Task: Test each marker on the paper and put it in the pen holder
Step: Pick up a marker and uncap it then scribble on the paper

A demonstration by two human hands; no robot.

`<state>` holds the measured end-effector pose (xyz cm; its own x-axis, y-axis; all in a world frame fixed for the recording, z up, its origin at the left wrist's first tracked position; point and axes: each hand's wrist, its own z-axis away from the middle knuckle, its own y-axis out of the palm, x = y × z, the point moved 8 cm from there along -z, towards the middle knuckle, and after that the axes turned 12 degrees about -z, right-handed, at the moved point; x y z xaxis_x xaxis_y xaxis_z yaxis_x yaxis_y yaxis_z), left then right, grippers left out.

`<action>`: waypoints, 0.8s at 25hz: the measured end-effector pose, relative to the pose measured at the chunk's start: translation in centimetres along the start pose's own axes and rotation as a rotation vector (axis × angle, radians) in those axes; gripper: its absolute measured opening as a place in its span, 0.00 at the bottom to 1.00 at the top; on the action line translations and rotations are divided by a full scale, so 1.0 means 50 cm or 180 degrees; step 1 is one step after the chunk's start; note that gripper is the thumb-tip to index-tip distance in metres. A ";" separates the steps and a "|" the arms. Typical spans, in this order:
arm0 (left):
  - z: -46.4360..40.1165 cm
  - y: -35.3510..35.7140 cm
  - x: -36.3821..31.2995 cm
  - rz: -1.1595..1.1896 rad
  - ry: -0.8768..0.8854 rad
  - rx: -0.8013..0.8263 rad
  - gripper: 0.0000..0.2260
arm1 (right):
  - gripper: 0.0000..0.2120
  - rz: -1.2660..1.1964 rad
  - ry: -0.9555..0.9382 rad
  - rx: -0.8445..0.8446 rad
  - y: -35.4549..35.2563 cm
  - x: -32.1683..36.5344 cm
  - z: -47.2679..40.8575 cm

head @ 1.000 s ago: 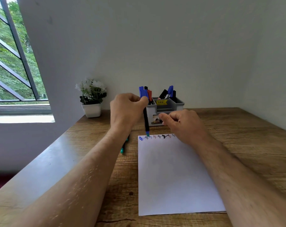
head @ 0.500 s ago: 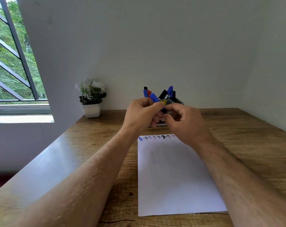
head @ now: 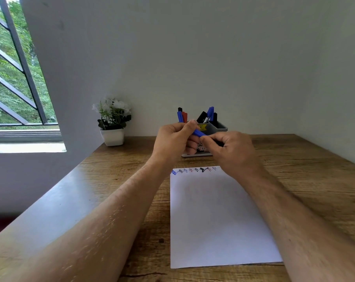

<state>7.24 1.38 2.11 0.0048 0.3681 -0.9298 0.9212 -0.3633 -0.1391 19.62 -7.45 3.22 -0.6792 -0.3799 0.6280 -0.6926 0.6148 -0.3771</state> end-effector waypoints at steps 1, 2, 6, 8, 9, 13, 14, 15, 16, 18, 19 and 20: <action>0.000 0.001 0.001 0.0026 -0.0022 -0.0003 0.13 | 0.14 0.0015 0.0003 -0.0021 -0.002 0.002 -0.001; 0.000 -0.001 0.002 0.0057 -0.0047 -0.0026 0.13 | 0.14 0.0034 0.0023 -0.0031 -0.003 0.003 -0.001; -0.006 -0.033 0.005 0.0412 -0.0190 -0.0239 0.09 | 0.20 0.0381 0.0179 -0.0150 -0.019 0.006 0.000; -0.009 -0.041 0.011 0.0846 -0.0315 -0.0211 0.07 | 0.21 0.0462 0.0216 -0.0277 -0.031 0.003 0.004; -0.008 -0.039 0.014 0.1044 -0.0386 -0.0167 0.06 | 0.21 0.0432 0.0218 -0.0338 -0.034 0.000 0.004; 0.005 -0.011 0.015 0.1705 -0.0635 0.0149 0.10 | 0.16 0.0022 0.0118 -0.0411 -0.025 -0.002 0.004; 0.008 -0.004 0.014 0.1836 -0.0690 0.0255 0.12 | 0.15 -0.0149 0.0060 -0.0437 -0.024 -0.001 0.004; 0.011 0.002 0.010 0.1913 -0.0710 0.0362 0.15 | 0.14 -0.0289 0.0013 -0.0485 -0.025 0.001 0.005; 0.011 0.005 0.010 0.1942 -0.0706 0.0453 0.16 | 0.13 -0.0383 -0.0008 -0.0540 -0.028 0.001 0.006; 0.010 0.007 0.009 0.1640 -0.0628 0.0527 0.18 | 0.12 -0.0458 0.0015 -0.0645 -0.034 -0.004 0.004; 0.010 0.004 0.005 0.1145 -0.0492 0.0493 0.17 | 0.11 -0.0472 0.0069 -0.0685 -0.036 -0.009 0.002; 0.008 -0.003 -0.002 0.0274 -0.0216 0.0395 0.16 | 0.10 -0.0495 0.0148 -0.0706 -0.038 -0.018 0.000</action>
<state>6.94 1.03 2.10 0.0515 0.2739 -0.9604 0.8634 -0.4955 -0.0950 21.55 -8.28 3.38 -0.5533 -0.4526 0.6993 -0.7142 0.6898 -0.1186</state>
